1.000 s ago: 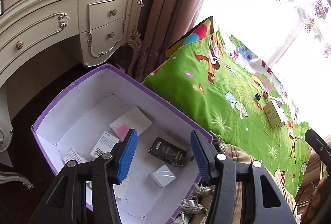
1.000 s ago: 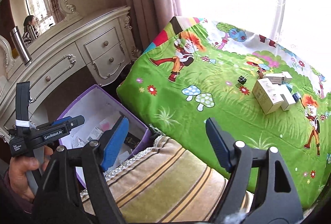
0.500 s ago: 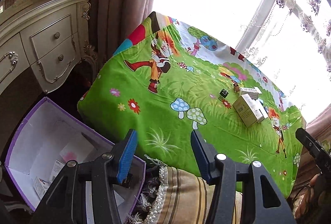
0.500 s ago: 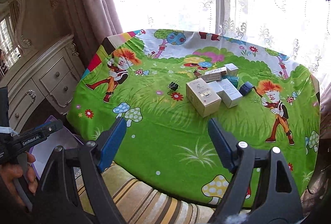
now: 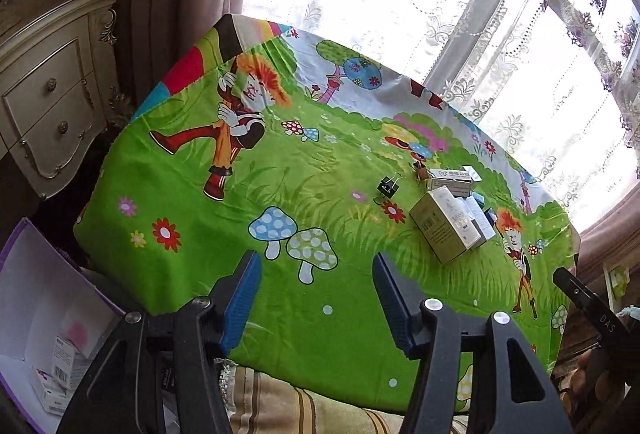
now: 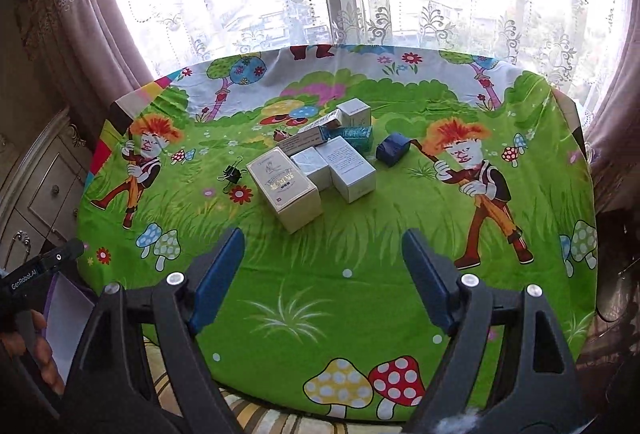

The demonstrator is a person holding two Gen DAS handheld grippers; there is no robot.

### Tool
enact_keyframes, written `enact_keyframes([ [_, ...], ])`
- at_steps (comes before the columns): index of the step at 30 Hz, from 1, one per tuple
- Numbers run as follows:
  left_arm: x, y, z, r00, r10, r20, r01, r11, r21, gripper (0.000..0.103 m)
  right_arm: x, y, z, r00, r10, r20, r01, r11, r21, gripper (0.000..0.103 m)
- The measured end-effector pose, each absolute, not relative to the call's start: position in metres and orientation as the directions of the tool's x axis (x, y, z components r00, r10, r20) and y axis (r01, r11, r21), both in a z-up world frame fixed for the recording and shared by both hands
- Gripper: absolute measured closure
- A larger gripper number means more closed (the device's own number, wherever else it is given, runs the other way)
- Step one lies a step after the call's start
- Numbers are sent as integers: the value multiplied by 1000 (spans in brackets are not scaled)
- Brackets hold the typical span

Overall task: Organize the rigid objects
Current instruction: 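Move both open tools back to the boxes on the bed, then grasp the black binder clip with the left tool while the right tool grasps the white leaflet box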

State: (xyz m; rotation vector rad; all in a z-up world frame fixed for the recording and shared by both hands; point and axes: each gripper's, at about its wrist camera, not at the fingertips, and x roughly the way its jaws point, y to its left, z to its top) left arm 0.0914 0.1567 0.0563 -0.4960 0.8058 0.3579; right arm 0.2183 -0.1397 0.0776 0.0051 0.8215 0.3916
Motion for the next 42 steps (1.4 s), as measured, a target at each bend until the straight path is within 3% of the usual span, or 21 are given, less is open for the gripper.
enact_keyframes([
  [12,163,142,34,621,71,-780,-442,854,-274,44,264,-158,52,586,280,-761,-269,952,143,20],
  [25,234,142,-7,614,-17,-789,-273,934,-232,44,301,-126,23,541,282,-792,-369,926,78,20],
  [42,313,129,-42,569,-22,-822,-67,995,-73,44,351,-90,-11,507,265,-820,-491,871,-23,20],
])
